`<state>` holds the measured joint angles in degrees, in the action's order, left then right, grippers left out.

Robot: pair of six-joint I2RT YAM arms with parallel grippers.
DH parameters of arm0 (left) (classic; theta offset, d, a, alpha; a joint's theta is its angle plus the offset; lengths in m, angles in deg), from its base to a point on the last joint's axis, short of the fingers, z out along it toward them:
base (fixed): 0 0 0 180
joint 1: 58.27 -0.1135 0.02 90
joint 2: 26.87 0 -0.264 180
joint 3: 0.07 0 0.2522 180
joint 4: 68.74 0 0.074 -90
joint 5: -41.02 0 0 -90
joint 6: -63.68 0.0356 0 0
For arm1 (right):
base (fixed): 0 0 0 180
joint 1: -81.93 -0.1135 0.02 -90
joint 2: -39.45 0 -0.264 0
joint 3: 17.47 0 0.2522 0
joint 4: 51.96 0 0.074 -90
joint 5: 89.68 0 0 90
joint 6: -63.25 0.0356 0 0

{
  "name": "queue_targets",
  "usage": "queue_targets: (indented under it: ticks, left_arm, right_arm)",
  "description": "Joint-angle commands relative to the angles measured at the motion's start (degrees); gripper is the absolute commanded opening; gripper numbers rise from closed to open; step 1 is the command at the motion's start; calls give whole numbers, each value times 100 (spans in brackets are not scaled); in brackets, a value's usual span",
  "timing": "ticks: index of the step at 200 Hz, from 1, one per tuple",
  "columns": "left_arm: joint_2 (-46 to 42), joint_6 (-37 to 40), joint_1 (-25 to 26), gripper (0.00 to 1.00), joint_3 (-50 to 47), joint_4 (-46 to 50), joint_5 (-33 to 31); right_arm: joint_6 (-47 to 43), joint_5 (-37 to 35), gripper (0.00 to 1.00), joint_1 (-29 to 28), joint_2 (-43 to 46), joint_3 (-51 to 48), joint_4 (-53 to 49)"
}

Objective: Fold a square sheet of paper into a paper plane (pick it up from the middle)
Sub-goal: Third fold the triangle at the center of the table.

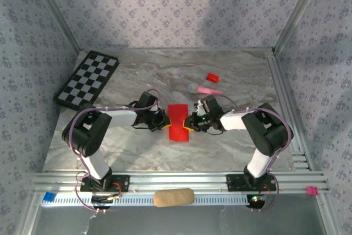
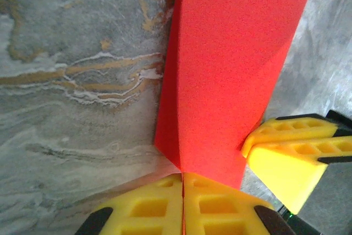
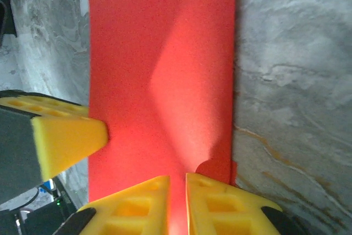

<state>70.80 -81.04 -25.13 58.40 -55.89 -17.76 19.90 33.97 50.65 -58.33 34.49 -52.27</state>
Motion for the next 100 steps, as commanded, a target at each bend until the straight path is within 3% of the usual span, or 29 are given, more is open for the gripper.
queue_targets:
  ticks: [1, 44, 64, 100]
  left_arm:
    - [-368, -252, 34, 8, -49, 172, -163]
    - [-626, -571, 79, 9, -75, 390, -248]
    - [-618, -695, 128, 9, -93, 337, -251]
    - [-576, -803, 172, 8, -99, 267, -239]
  right_arm:
    - [-450, -360, 21, -80, 330, 164, -671]
    - [-1507, -1329, 48, -461, 1339, 260, -1619]
    - [-2038, -1927, 49, -901, 1820, 154, -1595]
    - [-3662, -3462, 51, -2257, 2120, -200, -907]
